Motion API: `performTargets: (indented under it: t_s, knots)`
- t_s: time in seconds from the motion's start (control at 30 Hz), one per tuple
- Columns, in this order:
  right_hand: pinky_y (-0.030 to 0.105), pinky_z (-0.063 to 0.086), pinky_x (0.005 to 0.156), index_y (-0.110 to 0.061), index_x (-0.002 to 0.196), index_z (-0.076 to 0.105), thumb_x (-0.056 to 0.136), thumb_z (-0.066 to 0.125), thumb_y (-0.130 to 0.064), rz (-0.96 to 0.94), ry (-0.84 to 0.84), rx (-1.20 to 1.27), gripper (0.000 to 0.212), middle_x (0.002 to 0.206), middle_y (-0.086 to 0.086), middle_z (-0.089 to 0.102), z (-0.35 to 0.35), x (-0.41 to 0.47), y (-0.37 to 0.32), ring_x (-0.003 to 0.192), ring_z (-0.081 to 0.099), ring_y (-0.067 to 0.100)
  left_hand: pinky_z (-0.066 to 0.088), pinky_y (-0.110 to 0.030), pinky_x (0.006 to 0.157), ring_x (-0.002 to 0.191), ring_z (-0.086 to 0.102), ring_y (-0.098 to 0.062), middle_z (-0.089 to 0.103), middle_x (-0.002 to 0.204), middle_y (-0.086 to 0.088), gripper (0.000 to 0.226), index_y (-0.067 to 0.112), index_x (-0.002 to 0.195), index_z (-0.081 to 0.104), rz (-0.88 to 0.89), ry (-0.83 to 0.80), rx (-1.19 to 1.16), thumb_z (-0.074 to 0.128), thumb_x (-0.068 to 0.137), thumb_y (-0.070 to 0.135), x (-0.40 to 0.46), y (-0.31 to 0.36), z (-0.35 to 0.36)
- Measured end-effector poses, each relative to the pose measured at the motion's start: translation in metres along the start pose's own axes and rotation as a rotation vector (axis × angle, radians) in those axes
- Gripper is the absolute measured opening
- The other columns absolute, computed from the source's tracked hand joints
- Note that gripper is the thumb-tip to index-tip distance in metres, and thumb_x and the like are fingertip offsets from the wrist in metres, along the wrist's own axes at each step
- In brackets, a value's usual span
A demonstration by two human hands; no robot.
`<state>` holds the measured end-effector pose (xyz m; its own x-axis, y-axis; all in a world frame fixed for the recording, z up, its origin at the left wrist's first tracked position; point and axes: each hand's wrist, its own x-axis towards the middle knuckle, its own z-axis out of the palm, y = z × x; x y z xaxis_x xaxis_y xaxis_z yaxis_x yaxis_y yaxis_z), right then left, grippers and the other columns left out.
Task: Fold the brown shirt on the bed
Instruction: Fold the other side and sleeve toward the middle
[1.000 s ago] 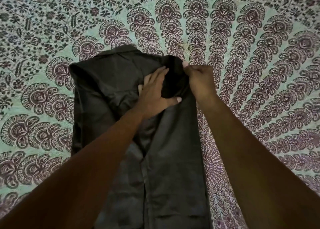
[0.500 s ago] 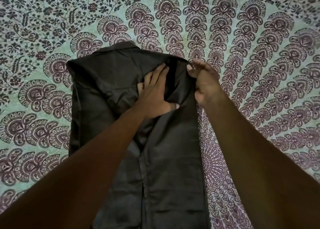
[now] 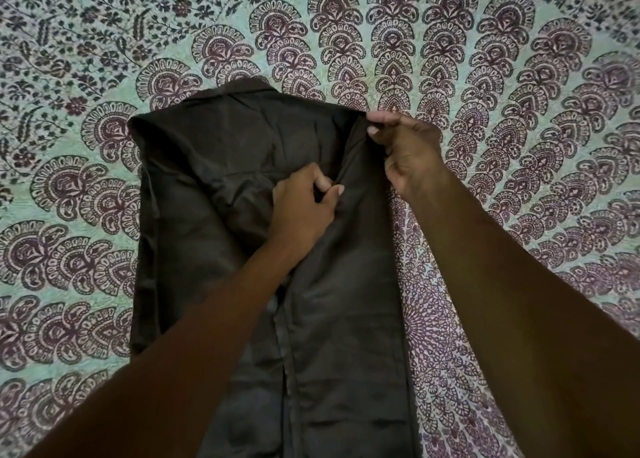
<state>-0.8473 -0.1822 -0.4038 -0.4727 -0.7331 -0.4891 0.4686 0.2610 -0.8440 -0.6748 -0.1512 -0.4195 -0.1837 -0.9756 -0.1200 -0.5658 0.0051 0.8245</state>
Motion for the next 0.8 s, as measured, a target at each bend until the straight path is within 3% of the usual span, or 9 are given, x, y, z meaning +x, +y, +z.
performTargets:
  t_s: [0.13, 0.2, 0.3, 0.4, 0.47, 0.6, 0.7, 0.8]
  knots:
    - [0.029, 0.060, 0.083, -0.001, 0.094, 0.078, 0.071, 0.073, 0.021, -0.094, -0.116, -0.200, 0.032, 0.094, 0.013, 0.078, -0.002, 0.003, -0.004, 0.094, 0.075, 0.023, 0.056, -0.028, 0.070, 0.068, 0.064, 0.000, 0.069, 0.075, 0.008, 0.028, 0.016, 0.072, 0.057, -0.078, 0.048, -0.047, 0.084, 0.080, 0.018, -0.002, 0.002, -0.001]
    - [0.025, 0.059, 0.082, 0.002, 0.100, 0.077, 0.072, 0.077, 0.016, -0.186, -0.145, -0.367, 0.032, 0.089, 0.005, 0.078, -0.005, 0.006, -0.008, 0.089, 0.075, 0.016, 0.056, -0.027, 0.067, 0.067, 0.066, -0.006, 0.071, 0.076, 0.005, 0.033, 0.022, 0.072, 0.053, -0.121, 0.044, -0.081, 0.086, 0.078, 0.017, -0.001, 0.003, -0.001]
    - [0.019, 0.055, 0.073, 0.003, 0.099, 0.077, 0.073, 0.082, 0.008, -0.297, -0.184, -0.503, 0.026, 0.076, -0.006, 0.076, -0.004, 0.012, -0.015, 0.072, 0.071, 0.007, 0.059, -0.035, 0.071, 0.068, 0.068, -0.011, 0.071, 0.075, 0.002, 0.039, 0.025, 0.069, 0.050, -0.142, 0.036, -0.103, 0.088, 0.075, 0.016, 0.000, 0.002, 0.002]
    - [0.028, 0.058, 0.076, 0.001, 0.095, 0.078, 0.073, 0.085, 0.001, -0.375, -0.227, -0.644, 0.023, 0.079, 0.006, 0.075, -0.001, 0.017, -0.018, 0.073, 0.068, 0.010, 0.058, -0.042, 0.075, 0.070, 0.067, -0.014, 0.069, 0.074, 0.001, 0.039, 0.025, 0.067, 0.051, -0.138, 0.040, -0.104, 0.088, 0.073, 0.017, 0.000, 0.001, 0.004]
    - [0.037, 0.060, 0.085, 0.001, 0.100, 0.077, 0.074, 0.084, 0.003, -0.365, -0.280, -0.698, 0.028, 0.093, 0.017, 0.076, -0.002, 0.019, -0.022, 0.084, 0.070, 0.016, 0.058, -0.041, 0.072, 0.064, 0.063, -0.012, 0.065, 0.070, 0.003, 0.037, 0.024, 0.068, 0.052, -0.141, 0.025, -0.096, 0.087, 0.075, 0.015, 0.001, 0.001, 0.004]
    - [0.041, 0.058, 0.095, 0.002, 0.116, 0.072, 0.077, 0.071, 0.020, -0.181, -0.469, -0.604, 0.043, 0.113, 0.023, 0.073, -0.007, 0.017, -0.033, 0.111, 0.069, 0.028, 0.058, -0.046, 0.074, 0.063, 0.062, -0.013, 0.062, 0.067, 0.006, 0.038, 0.028, 0.067, 0.051, -0.136, -0.039, -0.055, 0.086, 0.077, 0.017, 0.004, 0.000, 0.000]
    - [0.036, 0.059, 0.092, 0.003, 0.115, 0.072, 0.078, 0.067, 0.022, -0.094, -0.532, -0.538, 0.041, 0.110, 0.024, 0.073, -0.009, 0.017, -0.039, 0.105, 0.070, 0.027, 0.058, -0.050, 0.077, 0.067, 0.064, -0.014, 0.062, 0.067, 0.006, 0.038, 0.028, 0.067, 0.051, -0.149, -0.084, -0.043, 0.087, 0.076, 0.018, 0.006, -0.001, -0.001]
    - [0.037, 0.061, 0.087, 0.000, 0.108, 0.075, 0.075, 0.073, 0.019, -0.133, -0.525, -0.618, 0.038, 0.101, 0.018, 0.077, -0.009, 0.024, -0.043, 0.098, 0.073, 0.027, 0.058, -0.052, 0.080, 0.066, 0.063, -0.010, 0.062, 0.067, 0.008, 0.038, 0.029, 0.067, 0.051, -0.143, -0.101, -0.045, 0.086, 0.077, 0.018, 0.006, 0.000, -0.002]
